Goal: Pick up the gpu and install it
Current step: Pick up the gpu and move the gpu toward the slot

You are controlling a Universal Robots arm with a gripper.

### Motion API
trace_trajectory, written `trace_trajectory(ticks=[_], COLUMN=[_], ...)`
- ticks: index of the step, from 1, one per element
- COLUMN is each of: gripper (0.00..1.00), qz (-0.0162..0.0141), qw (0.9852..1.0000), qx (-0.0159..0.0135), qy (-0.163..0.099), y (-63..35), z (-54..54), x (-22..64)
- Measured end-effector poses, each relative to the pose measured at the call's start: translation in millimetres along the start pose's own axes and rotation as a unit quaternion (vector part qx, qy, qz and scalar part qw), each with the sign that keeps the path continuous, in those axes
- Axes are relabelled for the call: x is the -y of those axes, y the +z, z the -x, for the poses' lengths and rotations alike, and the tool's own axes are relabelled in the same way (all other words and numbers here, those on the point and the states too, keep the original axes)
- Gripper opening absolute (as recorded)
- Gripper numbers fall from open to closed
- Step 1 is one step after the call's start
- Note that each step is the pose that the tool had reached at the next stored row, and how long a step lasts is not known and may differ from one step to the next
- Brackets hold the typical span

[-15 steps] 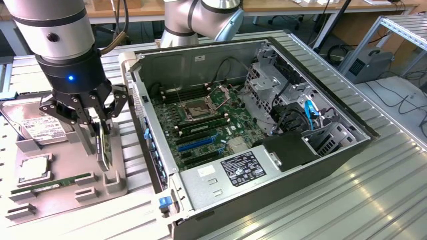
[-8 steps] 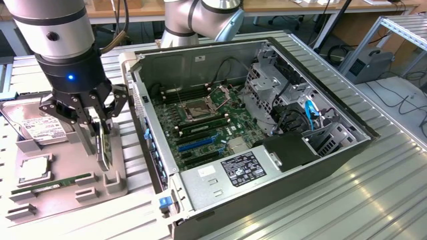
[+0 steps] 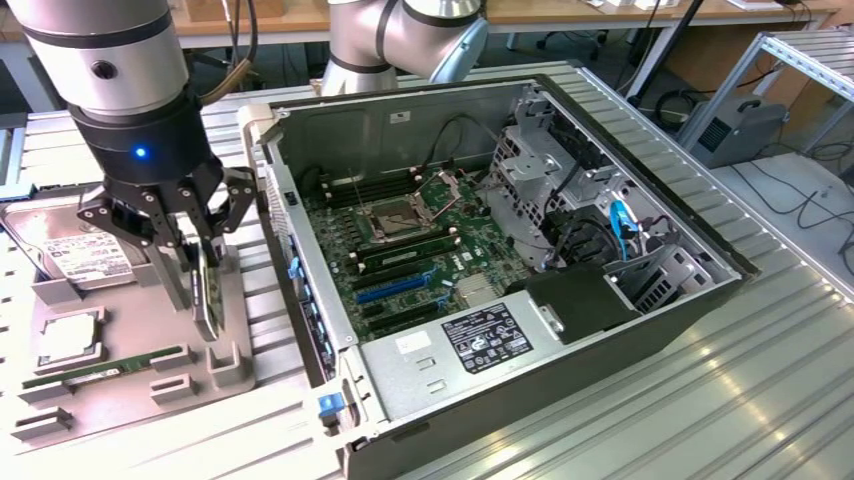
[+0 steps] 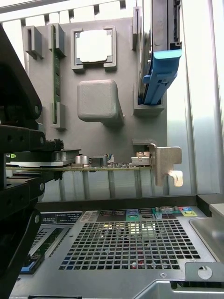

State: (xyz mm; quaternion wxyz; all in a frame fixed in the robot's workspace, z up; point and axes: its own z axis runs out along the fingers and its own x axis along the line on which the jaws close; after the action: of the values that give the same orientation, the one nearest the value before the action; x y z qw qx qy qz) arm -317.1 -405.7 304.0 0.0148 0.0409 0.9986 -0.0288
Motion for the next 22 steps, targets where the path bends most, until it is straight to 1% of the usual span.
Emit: trace_trajectory(ticks=[22], gripper=[0.27], qz=[0.0], qw=[1.0], qx=[0.0], qy=[0.0], y=[-5.3], z=[0.2], x=[0.3])
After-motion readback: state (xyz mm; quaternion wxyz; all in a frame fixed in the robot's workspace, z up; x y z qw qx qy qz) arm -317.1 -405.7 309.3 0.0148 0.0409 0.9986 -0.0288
